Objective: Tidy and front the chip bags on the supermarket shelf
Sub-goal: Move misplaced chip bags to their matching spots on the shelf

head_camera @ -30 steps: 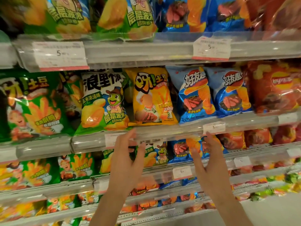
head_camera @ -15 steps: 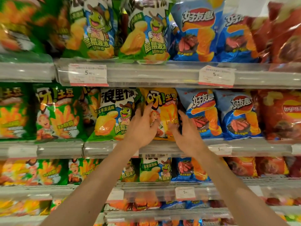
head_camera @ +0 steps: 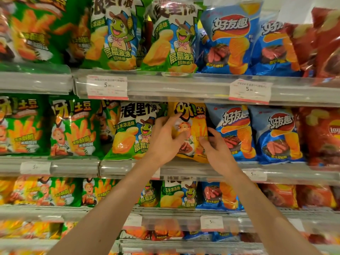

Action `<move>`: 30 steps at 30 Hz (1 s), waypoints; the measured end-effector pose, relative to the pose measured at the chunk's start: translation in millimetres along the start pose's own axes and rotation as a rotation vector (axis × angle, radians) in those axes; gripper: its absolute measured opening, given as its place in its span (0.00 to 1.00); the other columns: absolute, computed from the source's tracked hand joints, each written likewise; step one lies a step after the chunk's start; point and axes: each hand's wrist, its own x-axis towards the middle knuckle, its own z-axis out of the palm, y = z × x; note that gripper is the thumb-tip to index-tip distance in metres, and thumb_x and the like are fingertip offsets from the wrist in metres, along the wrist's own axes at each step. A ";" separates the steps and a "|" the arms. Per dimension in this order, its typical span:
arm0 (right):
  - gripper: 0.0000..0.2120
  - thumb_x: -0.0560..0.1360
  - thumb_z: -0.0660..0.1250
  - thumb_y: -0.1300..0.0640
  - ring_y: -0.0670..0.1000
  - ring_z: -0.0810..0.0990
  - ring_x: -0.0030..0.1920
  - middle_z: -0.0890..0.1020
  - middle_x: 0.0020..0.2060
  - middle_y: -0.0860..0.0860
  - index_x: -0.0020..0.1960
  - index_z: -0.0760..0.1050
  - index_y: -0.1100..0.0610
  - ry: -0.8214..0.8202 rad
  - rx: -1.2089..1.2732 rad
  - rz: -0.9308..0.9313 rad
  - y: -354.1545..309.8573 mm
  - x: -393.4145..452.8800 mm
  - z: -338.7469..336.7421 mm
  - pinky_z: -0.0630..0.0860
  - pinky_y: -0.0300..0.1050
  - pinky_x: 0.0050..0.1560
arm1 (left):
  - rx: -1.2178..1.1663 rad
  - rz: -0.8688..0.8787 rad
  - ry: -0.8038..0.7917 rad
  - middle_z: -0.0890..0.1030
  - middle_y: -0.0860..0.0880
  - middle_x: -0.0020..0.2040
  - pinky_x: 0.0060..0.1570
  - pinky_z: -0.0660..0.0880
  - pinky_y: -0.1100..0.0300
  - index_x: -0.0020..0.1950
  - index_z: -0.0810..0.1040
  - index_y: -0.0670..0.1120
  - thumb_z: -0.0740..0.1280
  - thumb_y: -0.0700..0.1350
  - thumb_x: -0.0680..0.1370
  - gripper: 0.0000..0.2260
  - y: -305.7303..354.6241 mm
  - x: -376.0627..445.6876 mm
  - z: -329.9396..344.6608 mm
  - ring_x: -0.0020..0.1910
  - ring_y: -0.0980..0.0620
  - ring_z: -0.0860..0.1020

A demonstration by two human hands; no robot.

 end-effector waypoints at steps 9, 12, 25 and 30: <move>0.31 0.72 0.66 0.29 0.47 0.82 0.60 0.82 0.61 0.43 0.71 0.72 0.42 -0.191 0.182 0.114 -20.7 0.5 13.0 0.76 0.54 0.67 | -0.258 -0.054 0.113 0.66 0.53 0.77 0.68 0.61 0.64 0.79 0.64 0.61 0.69 0.51 0.81 0.28 -8.8 -34.2 -32.6 0.72 0.61 0.64; 0.24 0.73 0.67 0.32 0.46 0.84 0.57 0.85 0.58 0.43 0.65 0.76 0.41 -0.230 0.237 0.098 -24.2 -6.7 13.0 0.78 0.52 0.63 | -0.325 -0.090 0.153 0.67 0.58 0.75 0.69 0.65 0.60 0.81 0.58 0.59 0.71 0.51 0.79 0.34 -5.0 -45.7 -38.7 0.72 0.60 0.66; 0.08 0.78 0.67 0.47 0.28 0.80 0.41 0.83 0.41 0.28 0.56 0.76 0.40 -0.204 0.386 0.140 6.5 -89.7 25.5 0.74 0.26 0.35 | -0.470 -0.281 0.039 0.77 0.63 0.70 0.71 0.73 0.50 0.78 0.63 0.67 0.70 0.59 0.78 0.29 -22.5 -117.7 -26.1 0.69 0.60 0.76; 0.11 0.77 0.67 0.47 0.31 0.82 0.44 0.84 0.44 0.31 0.59 0.78 0.43 -0.217 0.390 0.174 2.0 -111.3 50.5 0.74 0.33 0.42 | -0.518 -0.290 0.049 0.80 0.60 0.68 0.69 0.75 0.51 0.78 0.66 0.62 0.70 0.54 0.79 0.28 -38.2 -140.6 -43.2 0.68 0.58 0.78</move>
